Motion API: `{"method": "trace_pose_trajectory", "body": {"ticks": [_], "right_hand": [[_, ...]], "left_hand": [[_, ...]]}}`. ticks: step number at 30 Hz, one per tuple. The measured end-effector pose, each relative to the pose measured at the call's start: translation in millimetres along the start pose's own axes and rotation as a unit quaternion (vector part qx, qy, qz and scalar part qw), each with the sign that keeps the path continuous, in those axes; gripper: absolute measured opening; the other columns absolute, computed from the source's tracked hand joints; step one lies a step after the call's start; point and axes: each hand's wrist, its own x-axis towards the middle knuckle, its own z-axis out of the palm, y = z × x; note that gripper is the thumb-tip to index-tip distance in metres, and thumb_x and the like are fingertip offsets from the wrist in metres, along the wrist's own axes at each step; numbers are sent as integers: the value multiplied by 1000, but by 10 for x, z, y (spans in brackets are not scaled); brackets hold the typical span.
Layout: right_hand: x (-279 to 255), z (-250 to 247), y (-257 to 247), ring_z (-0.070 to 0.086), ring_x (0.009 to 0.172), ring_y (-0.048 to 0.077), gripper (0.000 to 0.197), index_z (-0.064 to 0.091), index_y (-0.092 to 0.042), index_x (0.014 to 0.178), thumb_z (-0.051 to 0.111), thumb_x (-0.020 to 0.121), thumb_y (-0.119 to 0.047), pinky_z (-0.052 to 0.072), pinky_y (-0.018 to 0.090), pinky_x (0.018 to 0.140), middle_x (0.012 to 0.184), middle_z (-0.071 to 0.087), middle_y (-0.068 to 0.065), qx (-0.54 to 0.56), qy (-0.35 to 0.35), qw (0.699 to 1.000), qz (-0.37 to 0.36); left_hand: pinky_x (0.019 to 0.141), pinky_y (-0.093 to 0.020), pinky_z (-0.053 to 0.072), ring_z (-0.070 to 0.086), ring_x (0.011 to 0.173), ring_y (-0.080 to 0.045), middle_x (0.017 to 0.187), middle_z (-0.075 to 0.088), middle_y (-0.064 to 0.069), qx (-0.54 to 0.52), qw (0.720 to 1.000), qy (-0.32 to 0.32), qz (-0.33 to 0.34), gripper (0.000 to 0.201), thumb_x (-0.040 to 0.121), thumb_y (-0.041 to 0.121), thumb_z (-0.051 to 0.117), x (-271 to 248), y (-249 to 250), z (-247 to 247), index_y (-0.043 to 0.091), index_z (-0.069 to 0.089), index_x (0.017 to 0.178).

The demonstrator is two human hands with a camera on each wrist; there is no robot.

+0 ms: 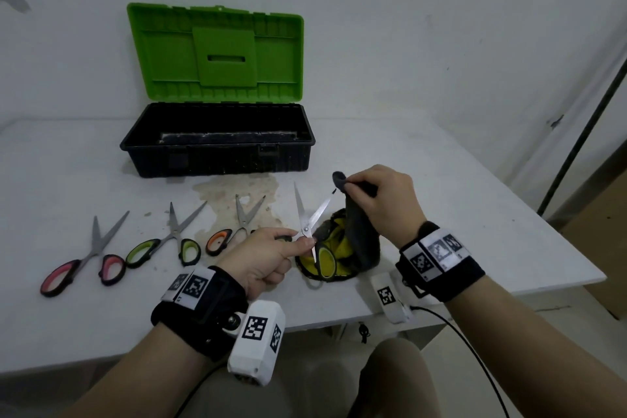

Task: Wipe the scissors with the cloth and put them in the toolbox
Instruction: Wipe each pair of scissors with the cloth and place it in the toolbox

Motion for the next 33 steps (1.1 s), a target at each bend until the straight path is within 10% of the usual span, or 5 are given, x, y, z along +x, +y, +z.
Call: {"method": "trace_pose_trajectory", "body": {"ticks": [7,15,23,33], "right_hand": [[-241,83,-206,61,77,5,10,76,-18,92,74,83,-21,44,10,75,87,68,-5,27,-106,987,-118],[-55,49,-43,61,80,13,10,77,-18,91,71,85,-23,49,29,78,85,69,-1,-8,-54,998,11],[-296,74,-273,62,79,5,10,76,-21,91,72,84,-26,46,16,76,87,69,-7,34,-116,990,-76],[-74,-37,-53,61,80,12,10,77,-18,90,72,84,-24,50,32,81,84,69,-3,8,-24,999,45]], "left_hand": [[33,-15,18,22,38,-6,56,33,1,4,1000,-10,3,60,86,24,78,-16,65,87,5,53,136],[32,-18,18,23,35,-6,44,40,5,26,1000,10,7,52,87,20,76,-40,21,73,8,55,133],[37,-17,18,22,40,-9,55,33,1,47,999,-6,20,55,85,31,79,9,22,25,10,57,131],[35,-16,18,22,37,-8,48,33,3,56,998,-3,20,56,86,27,79,-42,18,82,4,56,132]]}}
